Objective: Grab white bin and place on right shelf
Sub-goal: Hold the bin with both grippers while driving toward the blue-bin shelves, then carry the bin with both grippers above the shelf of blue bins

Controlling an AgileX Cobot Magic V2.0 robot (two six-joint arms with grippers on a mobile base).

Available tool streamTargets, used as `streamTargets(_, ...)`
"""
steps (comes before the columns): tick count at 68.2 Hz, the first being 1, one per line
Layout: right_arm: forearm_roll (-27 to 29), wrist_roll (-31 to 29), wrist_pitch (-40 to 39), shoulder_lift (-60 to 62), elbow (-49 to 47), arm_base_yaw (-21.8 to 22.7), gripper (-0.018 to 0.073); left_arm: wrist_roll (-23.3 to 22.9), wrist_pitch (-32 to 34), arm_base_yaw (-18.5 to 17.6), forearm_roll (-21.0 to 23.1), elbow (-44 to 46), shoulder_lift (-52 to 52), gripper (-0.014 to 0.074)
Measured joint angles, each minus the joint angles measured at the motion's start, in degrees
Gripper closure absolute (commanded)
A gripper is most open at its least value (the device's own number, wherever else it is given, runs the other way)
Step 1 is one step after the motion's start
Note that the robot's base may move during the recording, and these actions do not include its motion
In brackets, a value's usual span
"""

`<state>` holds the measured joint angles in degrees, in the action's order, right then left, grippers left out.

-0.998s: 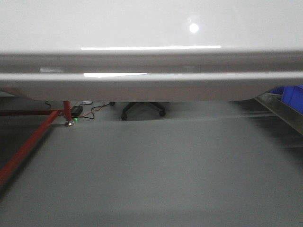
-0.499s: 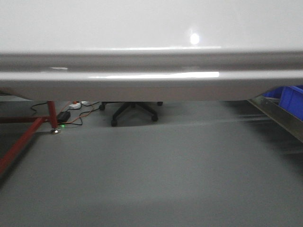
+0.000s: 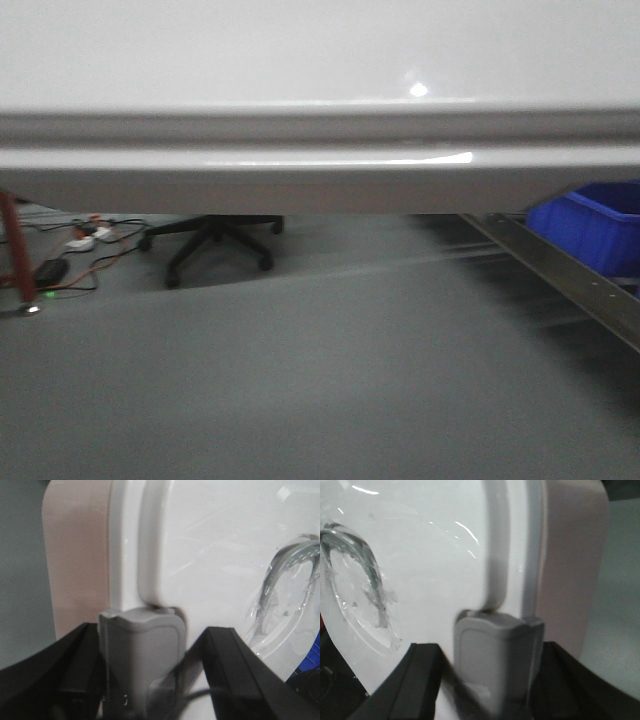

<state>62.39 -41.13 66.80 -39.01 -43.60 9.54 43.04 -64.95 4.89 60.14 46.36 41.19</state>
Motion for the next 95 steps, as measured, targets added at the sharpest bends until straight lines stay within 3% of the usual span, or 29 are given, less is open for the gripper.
streamTargets(95,0.00,0.00,0.00,0.00,0.00,0.00,0.0220,0.00,0.00,0.00,0.00,0.00,0.00,0.0336)
